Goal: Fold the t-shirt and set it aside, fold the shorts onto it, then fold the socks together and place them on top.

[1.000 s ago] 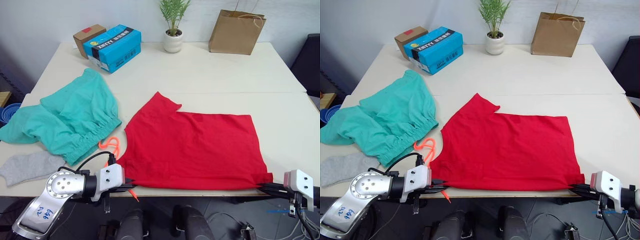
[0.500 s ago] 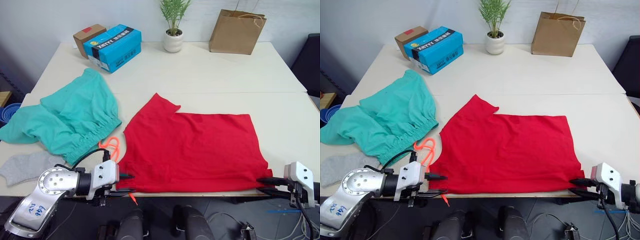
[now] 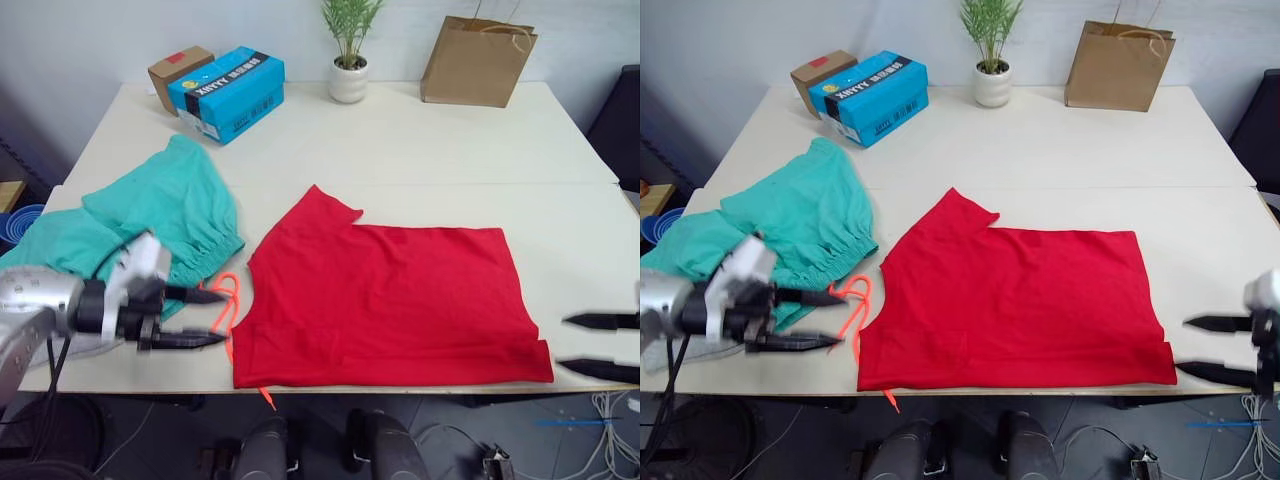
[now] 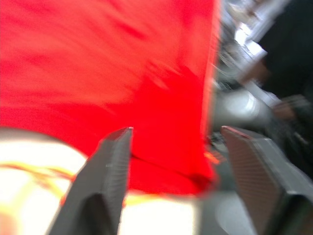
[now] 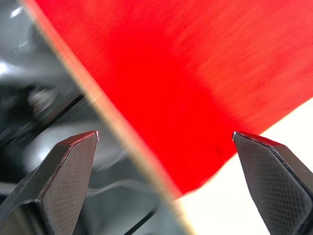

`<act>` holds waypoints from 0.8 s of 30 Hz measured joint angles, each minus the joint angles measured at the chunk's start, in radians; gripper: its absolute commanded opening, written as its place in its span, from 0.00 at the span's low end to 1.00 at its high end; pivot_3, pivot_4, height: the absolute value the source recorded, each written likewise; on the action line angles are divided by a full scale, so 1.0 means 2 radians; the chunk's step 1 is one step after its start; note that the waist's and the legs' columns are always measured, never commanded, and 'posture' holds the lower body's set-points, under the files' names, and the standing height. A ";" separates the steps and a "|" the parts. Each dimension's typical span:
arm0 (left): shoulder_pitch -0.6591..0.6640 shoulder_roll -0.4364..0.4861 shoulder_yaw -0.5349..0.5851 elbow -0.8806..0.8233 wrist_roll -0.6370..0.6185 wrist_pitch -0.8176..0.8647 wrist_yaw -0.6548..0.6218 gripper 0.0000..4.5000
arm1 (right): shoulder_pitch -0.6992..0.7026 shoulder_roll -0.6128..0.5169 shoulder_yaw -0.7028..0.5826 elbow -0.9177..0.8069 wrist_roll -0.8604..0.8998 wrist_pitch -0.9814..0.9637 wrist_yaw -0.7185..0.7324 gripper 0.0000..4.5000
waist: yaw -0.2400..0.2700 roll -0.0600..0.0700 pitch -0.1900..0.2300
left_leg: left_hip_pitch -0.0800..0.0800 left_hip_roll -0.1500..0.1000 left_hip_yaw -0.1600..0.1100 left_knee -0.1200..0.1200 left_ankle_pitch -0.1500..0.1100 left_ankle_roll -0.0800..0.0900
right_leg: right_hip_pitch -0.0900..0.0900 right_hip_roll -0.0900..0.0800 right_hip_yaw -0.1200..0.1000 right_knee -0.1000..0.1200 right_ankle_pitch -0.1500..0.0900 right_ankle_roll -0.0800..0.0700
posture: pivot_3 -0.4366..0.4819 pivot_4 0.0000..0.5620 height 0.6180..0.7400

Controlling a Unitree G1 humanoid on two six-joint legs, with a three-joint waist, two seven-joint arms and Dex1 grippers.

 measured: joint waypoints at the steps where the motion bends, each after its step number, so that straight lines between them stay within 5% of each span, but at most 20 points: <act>1: -0.024 -0.010 -0.006 0.012 0.000 0.005 0.010 1.00 | -0.028 0.000 0.004 0.010 0.000 0.000 -0.010 1.00 | 0.000 0.000 0.000 | 0.000 0.000 0.000 0.000 0.001 -0.002 | 0.000 0.000 0.000 0.000 0.000 0.000 | 0.48 0.27 1.00; 7: -0.175 -0.100 -0.081 0.143 0.063 0.001 0.083 1.00 | -0.221 0.056 0.109 0.118 -0.059 -0.076 -0.075 1.00 | -0.001 -0.002 0.001 | 0.000 -0.001 0.001 0.000 0.005 -0.001 | -0.001 0.001 0.000 0.003 0.000 0.001 | 0.48 0.27 1.00; 13: -0.310 -0.194 -0.198 0.331 0.188 -0.067 0.097 1.00 | -0.436 0.145 0.231 0.360 -0.180 -0.186 -0.138 1.00 | -0.005 -0.002 0.001 | -0.002 -0.002 0.004 0.001 0.008 0.000 | -0.004 0.001 0.003 0.004 0.002 0.002 | 0.48 0.27 1.00; 17: -0.366 -0.241 -0.209 0.470 0.248 -0.137 0.121 1.00 | -0.521 0.171 0.265 0.489 -0.233 -0.222 -0.163 1.00 | -0.006 -0.002 0.001 | -0.005 -0.002 0.004 0.002 0.008 0.000 | -0.008 0.002 0.003 0.008 0.001 0.002 | 0.48 0.27 1.00; 24: -0.451 -0.290 -0.189 0.665 0.288 -0.205 0.158 1.00 | -0.587 0.199 0.294 0.590 -0.290 -0.241 -0.193 1.00 | -0.014 -0.002 0.002 | -0.007 -0.003 0.004 0.003 0.009 0.002 | -0.009 0.001 0.003 0.009 0.002 0.003 | 0.48 0.27 1.00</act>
